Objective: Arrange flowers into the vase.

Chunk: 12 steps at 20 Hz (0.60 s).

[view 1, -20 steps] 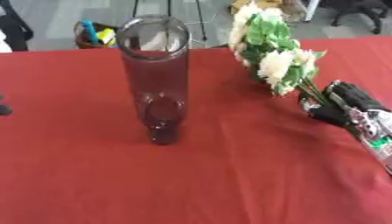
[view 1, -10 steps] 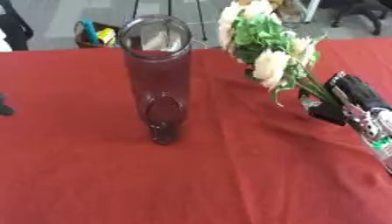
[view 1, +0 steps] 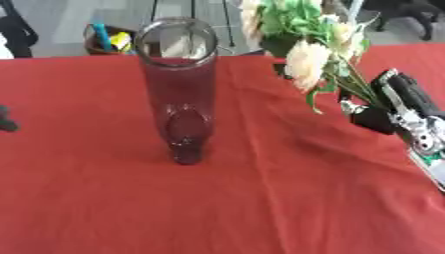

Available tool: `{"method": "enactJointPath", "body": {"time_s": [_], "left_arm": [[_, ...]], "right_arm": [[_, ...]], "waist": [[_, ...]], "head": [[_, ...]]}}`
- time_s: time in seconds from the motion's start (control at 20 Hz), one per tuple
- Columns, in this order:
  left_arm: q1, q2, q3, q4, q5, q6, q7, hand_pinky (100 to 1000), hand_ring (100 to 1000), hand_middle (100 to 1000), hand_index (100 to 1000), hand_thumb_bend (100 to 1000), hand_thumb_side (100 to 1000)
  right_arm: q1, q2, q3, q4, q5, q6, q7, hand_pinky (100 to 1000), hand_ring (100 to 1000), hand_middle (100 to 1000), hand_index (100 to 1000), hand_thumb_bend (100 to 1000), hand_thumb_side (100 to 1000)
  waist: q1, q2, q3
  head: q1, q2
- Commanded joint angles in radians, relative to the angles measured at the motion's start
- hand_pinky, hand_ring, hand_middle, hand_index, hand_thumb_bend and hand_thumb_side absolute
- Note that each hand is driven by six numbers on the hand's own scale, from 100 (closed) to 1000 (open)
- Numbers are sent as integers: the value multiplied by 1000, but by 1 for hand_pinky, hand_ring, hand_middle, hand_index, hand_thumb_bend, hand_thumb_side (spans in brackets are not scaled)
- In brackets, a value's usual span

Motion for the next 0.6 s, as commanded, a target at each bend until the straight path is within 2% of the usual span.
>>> {"method": "enactJointPath", "body": {"time_s": [0.05, 0.25, 0.5, 0.55, 0.6], "left_arm": [[-12, 7, -9, -19, 2, -1, -7, 511, 589, 789, 802, 100, 961], [-11, 6, -9, -19, 1, 1, -10, 511, 589, 789, 801, 100, 961], [-9, 6, -9, -19, -1, 2, -12, 511, 590, 790, 799, 100, 960], [-9, 6, -9, -19, -1, 2, -13, 511, 590, 790, 799, 100, 956], [-8, 6, -10, -19, -1, 3, -14, 511, 590, 790, 799, 100, 960]], "right_arm": [[-16, -40, -11, -41, -78, -2, -48, 100, 175, 100, 100, 100, 622], [-26, -38, -9, -61, -153, -9, -83, 100, 154, 100, 100, 100, 631], [-52, -32, -12, -92, -298, -37, -139, 100, 121, 100, 100, 100, 624], [-60, -32, -12, -99, -323, -44, -151, 100, 117, 100, 100, 100, 676], [-68, -32, -11, -106, -343, -50, -162, 100, 114, 100, 100, 100, 625]], "waist": [[-4, -23, 2], [-4, -23, 2], [-2, -25, 2], [-2, -26, 2], [-2, -26, 2]], "head": [[2, -14], [2, -18], [3, -20], [3, -20], [2, -19]]}}
